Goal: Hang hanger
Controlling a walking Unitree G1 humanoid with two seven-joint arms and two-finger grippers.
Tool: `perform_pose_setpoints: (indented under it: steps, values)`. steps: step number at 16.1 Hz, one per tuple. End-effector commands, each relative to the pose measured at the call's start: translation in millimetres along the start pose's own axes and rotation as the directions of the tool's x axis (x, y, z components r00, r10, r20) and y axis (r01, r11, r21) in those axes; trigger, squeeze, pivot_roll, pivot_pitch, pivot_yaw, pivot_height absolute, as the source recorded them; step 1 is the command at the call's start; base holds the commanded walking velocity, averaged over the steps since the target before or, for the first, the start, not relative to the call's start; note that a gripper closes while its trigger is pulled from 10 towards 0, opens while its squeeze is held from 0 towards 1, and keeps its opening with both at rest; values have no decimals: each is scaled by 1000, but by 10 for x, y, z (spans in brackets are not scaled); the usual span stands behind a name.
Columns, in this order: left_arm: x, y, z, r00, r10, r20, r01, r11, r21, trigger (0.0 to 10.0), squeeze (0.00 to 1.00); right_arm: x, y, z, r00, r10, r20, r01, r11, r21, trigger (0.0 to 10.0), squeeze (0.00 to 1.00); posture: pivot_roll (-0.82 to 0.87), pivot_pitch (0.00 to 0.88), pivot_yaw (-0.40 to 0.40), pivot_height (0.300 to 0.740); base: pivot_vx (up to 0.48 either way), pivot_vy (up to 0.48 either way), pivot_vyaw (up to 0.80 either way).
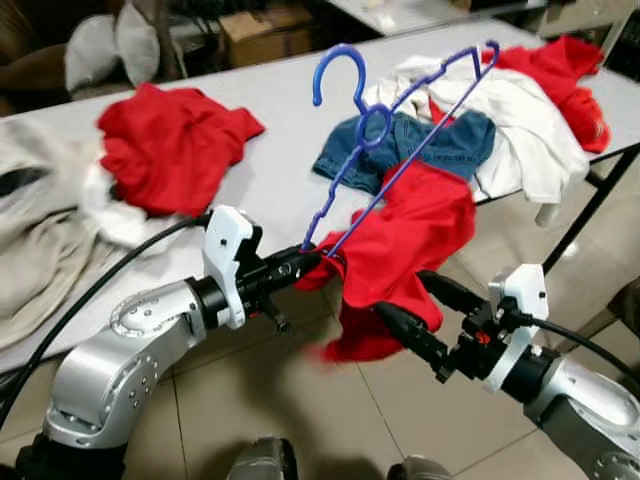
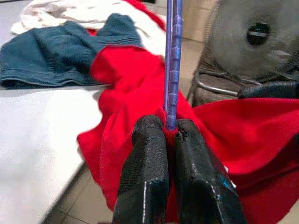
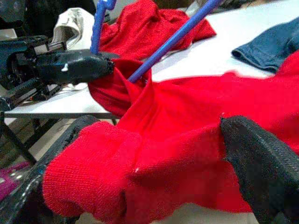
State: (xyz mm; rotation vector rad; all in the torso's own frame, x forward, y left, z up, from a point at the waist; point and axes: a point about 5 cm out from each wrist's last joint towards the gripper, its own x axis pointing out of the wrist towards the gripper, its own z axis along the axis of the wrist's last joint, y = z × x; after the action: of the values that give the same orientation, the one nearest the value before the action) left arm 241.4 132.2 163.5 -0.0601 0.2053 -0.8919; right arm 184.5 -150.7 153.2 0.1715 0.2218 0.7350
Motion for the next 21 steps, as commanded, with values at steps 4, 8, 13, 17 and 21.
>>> perform_pose_setpoints:
  steps: [4, 8, 13, 17, 21]
  values:
    - [21, 24, 0, 1000, 26, 6, -26, 999, 26, 10000, 0, -8, -20, -24, 1000, -7, -16, 7, 1000, 8, 10000, 0, -109, 0, 62, 740, -66, 0, 0]
    - [26, -13, -59, 1000, 10, 4, -11, 1000, 24, 10000, 0, -32, -35, -67, 998, -35, -47, 35, 999, -2, 10000, 0, -116, 0, 62, 740, 0, 0, 0]
    - [22, -50, -94, 1000, 14, 1, -14, 1000, 17, 10000, 0, -48, -51, -84, 996, -58, -60, 58, 998, -7, 10000, 0, -114, 0, 50, 740, 0, -129, 0]
    - [20, -50, -92, 1000, 22, 3, -22, 1000, 19, 10000, 0, -39, -81, -62, 996, -66, -53, 65, 998, -14, 10000, 0, -107, 0, 44, 740, 0, -296, 0]
    - [131, 63, 430, 962, 29, 270, -28, 1000, -7, 0, 0, -49, -209, 42, 993, -119, 15, 119, 992, -28, 10000, 0, -104, 0, 44, 740, 0, 0, 0]
